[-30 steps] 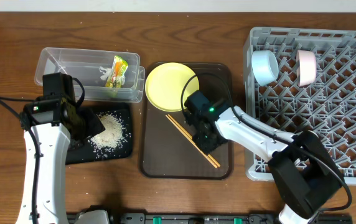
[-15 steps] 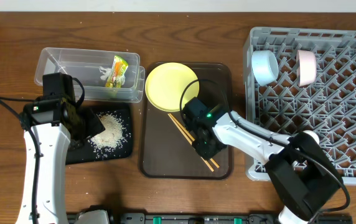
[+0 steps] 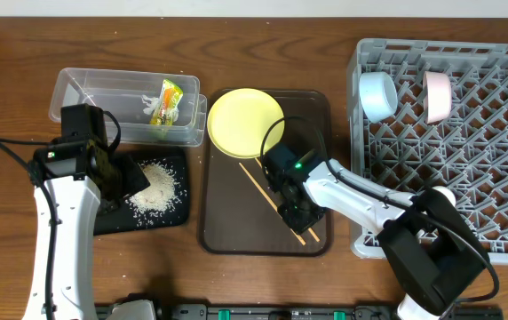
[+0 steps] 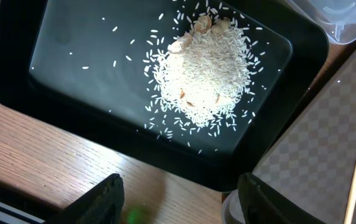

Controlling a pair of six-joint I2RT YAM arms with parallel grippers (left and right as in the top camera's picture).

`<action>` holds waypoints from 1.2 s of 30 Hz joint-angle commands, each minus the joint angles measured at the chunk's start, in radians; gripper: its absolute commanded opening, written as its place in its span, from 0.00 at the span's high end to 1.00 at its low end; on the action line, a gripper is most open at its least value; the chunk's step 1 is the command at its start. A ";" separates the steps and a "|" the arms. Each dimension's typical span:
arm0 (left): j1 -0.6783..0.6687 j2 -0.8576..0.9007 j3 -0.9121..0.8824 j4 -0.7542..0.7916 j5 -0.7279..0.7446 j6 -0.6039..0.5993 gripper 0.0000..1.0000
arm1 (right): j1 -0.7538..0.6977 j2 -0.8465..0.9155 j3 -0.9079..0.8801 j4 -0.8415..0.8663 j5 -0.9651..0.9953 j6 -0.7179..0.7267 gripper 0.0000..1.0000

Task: Sort waste into correct bins and load items into the dishwasher rack
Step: 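Grasp one wooden chopstick with the right gripper and lift it, then insert the chopstick upright into the rack's left edge slot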

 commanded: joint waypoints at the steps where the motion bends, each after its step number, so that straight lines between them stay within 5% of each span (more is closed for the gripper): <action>1: 0.004 -0.013 -0.004 -0.003 -0.005 -0.009 0.38 | 0.012 -0.010 -0.017 -0.015 0.000 0.007 0.99; 16: 0.004 -0.013 -0.004 -0.002 -0.005 -0.009 0.38 | -0.082 -0.387 -0.015 -0.100 0.031 -0.026 0.99; 25: 0.004 -0.013 -0.004 -0.003 -0.005 -0.009 0.38 | -0.260 -0.541 -0.015 -0.109 0.229 0.272 0.99; 36: 0.004 -0.013 -0.004 -0.003 -0.005 -0.009 0.38 | -0.402 -0.547 -0.032 -0.209 0.225 0.299 0.99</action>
